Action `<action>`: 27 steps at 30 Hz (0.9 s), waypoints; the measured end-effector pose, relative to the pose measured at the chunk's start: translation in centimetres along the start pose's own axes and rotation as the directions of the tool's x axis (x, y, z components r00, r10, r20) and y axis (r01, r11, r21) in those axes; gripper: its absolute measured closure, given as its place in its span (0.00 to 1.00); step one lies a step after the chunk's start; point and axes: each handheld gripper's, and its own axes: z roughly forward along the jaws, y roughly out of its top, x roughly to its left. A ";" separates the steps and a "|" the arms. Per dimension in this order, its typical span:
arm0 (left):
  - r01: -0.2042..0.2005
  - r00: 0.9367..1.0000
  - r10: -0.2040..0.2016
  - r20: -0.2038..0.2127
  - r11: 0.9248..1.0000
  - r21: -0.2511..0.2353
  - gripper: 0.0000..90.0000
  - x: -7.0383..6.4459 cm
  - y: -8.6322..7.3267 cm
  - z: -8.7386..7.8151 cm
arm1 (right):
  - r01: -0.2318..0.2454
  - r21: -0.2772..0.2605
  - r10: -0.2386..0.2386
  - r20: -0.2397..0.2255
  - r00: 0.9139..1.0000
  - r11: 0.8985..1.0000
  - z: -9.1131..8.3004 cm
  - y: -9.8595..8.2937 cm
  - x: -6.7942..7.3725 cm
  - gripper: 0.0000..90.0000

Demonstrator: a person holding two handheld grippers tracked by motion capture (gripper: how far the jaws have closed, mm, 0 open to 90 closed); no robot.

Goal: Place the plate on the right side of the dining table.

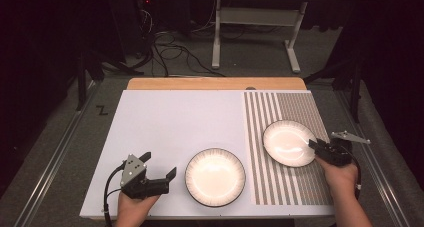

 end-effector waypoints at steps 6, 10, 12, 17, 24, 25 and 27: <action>-0.002 1.000 0.002 0.000 1.000 0.010 0.03 0.1 -0.1 0.0 | 0.017 -0.056 -0.018 -0.015 1.000 0.998 -1.0 0.4 0.4 0.66; 0.000 1.000 0.000 0.002 1.000 0.019 0.03 0.0 -0.1 0.2 | 0.042 -0.068 -0.043 -0.012 0.999 0.997 -1.5 0.4 0.8 0.60; 0.013 1.000 -0.013 0.007 1.000 0.019 0.03 0.1 -0.2 0.3 | 0.046 -0.073 -0.048 -0.020 0.999 0.996 -1.8 0.3 1.1 0.57; 0.013 1.000 -0.014 0.017 0.999 0.031 0.03 0.1 -0.3 0.8 | 0.092 -0.115 -0.097 -0.043 0.994 0.989 -2.6 0.1 2.1 0.47; -0.017 1.000 0.016 0.027 0.999 0.035 0.03 -0.5 -0.5 0.5 | 0.150 -0.189 -0.168 -0.083 0.982 0.970 -4.3 -0.6 4.9 0.26; -0.019 1.000 0.018 0.024 0.999 0.036 0.03 -0.5 -0.5 0.4 | 0.150 -0.189 -0.168 -0.083 0.982 0.970 -4.3 -0.6 4.9 0.26; -0.013 1.000 0.013 0.023 0.999 0.034 0.03 -0.4 -0.6 0.1 | 0.161 -0.202 -0.182 -0.092 0.979 0.966 -4.7 -0.8 5.7 0.21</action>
